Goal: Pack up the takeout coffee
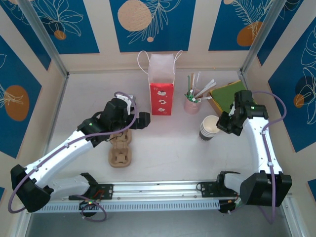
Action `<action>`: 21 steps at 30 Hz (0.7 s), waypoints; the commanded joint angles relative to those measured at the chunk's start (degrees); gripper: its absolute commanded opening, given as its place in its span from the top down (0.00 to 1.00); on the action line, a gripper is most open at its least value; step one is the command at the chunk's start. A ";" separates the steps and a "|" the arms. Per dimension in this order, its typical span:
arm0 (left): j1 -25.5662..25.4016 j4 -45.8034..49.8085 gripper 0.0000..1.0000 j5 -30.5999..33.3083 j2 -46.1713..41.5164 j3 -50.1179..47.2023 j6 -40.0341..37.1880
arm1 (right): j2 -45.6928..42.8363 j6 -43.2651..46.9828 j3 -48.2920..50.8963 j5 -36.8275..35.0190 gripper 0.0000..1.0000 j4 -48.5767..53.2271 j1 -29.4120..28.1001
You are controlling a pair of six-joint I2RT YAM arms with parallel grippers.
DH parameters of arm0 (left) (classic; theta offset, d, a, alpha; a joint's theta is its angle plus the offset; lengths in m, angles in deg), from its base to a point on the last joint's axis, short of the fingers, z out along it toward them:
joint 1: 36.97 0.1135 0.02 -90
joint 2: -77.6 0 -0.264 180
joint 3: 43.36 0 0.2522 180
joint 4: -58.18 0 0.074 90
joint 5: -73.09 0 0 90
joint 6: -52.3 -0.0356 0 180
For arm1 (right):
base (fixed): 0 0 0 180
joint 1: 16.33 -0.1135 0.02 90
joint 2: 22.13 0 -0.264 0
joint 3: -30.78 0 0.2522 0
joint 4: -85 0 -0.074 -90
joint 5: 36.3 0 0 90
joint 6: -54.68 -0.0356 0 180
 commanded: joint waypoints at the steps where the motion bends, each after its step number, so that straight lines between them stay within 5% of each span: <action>1: -0.35 0.79 0.00 0.59 -1.38 -0.19 -0.29 | -0.62 0.22 0.76 2.58 0.95 0.50 0.31; 21: -2.34 -4.46 0.00 -9.97 7.94 2.43 2.30 | 1.88 0.91 1.48 2.18 0.84 0.10 -1.43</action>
